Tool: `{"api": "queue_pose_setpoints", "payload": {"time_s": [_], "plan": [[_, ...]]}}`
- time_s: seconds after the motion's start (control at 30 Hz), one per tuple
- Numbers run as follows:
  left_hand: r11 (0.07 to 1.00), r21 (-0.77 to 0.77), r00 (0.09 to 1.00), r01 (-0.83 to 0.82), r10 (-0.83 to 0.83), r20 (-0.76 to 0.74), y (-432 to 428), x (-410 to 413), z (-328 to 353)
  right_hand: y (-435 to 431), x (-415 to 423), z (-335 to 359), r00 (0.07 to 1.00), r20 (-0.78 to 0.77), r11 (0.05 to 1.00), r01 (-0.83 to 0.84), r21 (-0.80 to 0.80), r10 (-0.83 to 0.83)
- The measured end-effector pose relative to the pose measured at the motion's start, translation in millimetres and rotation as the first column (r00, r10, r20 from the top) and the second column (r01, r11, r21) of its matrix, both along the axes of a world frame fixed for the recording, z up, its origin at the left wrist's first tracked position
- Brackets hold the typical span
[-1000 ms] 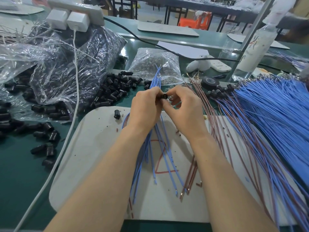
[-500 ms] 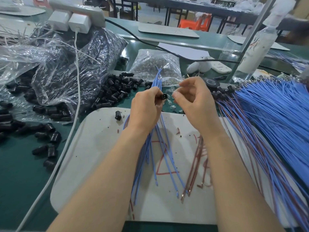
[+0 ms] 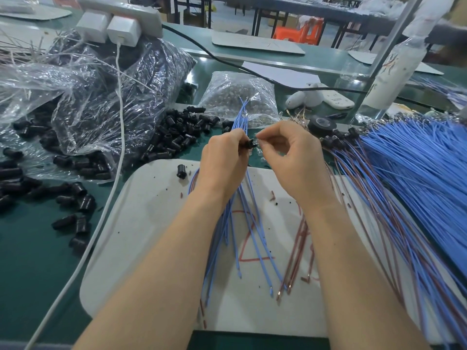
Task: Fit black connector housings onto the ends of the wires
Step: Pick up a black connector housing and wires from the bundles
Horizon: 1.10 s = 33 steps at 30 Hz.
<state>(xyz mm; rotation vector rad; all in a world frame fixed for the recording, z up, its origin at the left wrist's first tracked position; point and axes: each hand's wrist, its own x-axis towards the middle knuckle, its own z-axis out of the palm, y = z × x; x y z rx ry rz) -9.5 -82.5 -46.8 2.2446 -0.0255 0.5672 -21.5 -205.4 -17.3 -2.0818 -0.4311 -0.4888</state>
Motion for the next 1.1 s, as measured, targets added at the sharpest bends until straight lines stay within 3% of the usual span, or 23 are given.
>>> {"api": "queue_pose_setpoints", "payload": {"time_s": [0.27,0.47,0.67,1.1], "plan": [[1.0,0.009,1.0,0.01,-0.01,-0.022,0,-2,2,3,0,-2,0.995,0.091,0.99,0.042,-0.131,-0.031],[0.991,0.133,0.999,-0.003,0.008,-0.034,-4,-2,3,4,4,-7,0.992,0.123,0.987,0.057,-0.151,-0.039],[0.976,-0.002,0.973,0.217,-0.216,-0.077,-2,-3,2,-10,10,-11,0.993,0.015,0.991,0.117,-0.066,-0.116],[0.973,0.059,0.974,0.224,-0.225,0.002,0,-1,1,-15,12,-12,0.996,-0.063,0.997,0.061,-0.051,-0.065]]}}
